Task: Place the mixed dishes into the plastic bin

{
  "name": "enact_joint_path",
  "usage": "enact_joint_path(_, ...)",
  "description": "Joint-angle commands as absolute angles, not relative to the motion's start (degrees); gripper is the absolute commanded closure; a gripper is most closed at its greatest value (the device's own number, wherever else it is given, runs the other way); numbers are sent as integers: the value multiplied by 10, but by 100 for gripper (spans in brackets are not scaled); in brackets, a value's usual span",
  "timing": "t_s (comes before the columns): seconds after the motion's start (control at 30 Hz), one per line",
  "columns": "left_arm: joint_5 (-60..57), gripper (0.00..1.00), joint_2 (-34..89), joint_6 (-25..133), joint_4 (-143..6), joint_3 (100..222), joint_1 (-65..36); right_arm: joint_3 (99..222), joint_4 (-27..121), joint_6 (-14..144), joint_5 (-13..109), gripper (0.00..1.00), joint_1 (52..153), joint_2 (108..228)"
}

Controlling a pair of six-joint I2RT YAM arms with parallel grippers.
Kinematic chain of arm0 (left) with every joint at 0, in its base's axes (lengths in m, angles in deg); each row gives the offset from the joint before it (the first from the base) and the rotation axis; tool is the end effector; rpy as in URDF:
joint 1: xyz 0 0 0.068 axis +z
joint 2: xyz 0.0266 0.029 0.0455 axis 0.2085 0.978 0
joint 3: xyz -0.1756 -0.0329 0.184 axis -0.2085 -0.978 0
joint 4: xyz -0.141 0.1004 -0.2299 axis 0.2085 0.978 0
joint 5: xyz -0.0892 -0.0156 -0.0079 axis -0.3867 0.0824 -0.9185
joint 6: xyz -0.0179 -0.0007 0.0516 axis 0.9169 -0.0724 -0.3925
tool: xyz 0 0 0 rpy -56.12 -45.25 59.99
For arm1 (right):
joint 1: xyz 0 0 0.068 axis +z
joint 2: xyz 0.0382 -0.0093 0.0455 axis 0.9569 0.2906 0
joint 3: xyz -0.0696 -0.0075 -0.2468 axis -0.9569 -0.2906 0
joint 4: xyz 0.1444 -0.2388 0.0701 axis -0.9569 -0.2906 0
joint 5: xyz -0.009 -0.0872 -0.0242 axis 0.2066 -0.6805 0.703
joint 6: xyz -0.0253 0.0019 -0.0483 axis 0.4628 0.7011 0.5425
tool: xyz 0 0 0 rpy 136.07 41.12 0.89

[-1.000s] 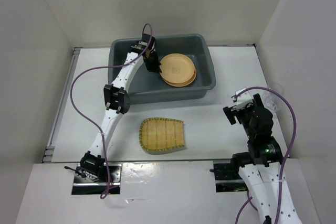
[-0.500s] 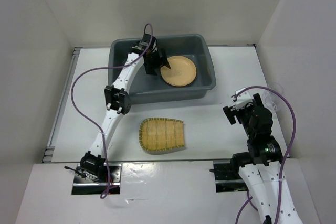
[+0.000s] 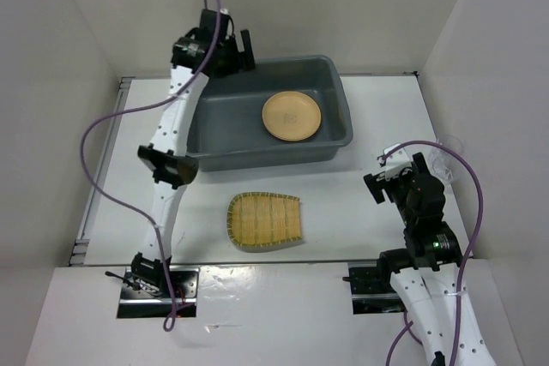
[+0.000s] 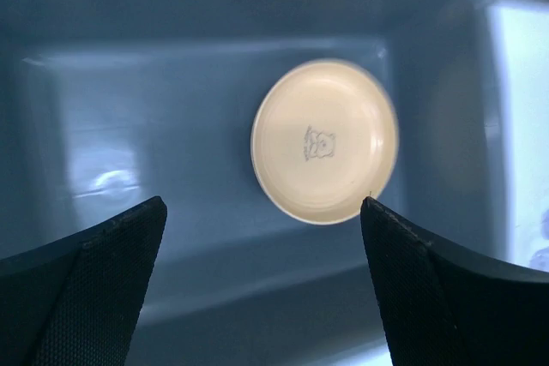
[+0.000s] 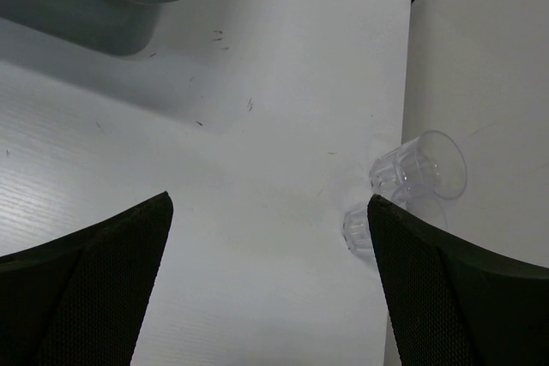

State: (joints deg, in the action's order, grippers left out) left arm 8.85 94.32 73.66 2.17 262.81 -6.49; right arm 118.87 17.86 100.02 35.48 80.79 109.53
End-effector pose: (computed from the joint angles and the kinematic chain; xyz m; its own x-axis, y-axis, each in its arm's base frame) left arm 0.4799 -0.1595 0.3911 -0.6389 -0.3326 -0.6937 -0.0462 0.9167 -0.3970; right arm 0.1513 0.0172 0.2870 -0.2455 -0.5107 -0.8240 -0.1942 0.8586 -0.4743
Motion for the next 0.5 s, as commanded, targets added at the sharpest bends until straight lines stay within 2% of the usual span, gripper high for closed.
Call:
enact_joint_path(0.0, 178, 0, 817, 714, 83, 2586, -86, 1184, 206, 995, 357, 1, 819, 1098)
enact_joint_path(0.13, 254, 0, 604, 788, 67, 2346, -91, 1184, 206, 995, 357, 1, 841, 1104)
enact_joint_path(0.17, 255, 0, 544, 788, -25, 2161, -97, 1184, 206, 995, 357, 1, 846, 1104)
enact_joint_path(0.2, 241, 0, 476, 793, -93, 2048, -97, 1184, 206, 995, 357, 1, 846, 1099)
enact_joint_path(0.23, 181, 0, 332, 804, -226, 1938, -90, 1184, 206, 995, 357, 1, 846, 1099)
enact_joint_path(0.3, 137, 0, 216, 848, -307, 1702, -83, 1184, 206, 995, 357, 1, 851, 1093)
enact_joint_path(0.33, 113, 0, 154, 856, -331, 1658, -77, 1184, 206, 995, 357, 1, 851, 1093)
enact_joint_path(0.37, 59, 0, 146, 861, -321, 1632, -77, 1184, 206, 995, 362, 1, 857, 1093)
enact_joint_path(0.47, 14, 0, 125, 856, -317, 1565, -124, 1184, 206, 995, 362, 1, 857, 1093)
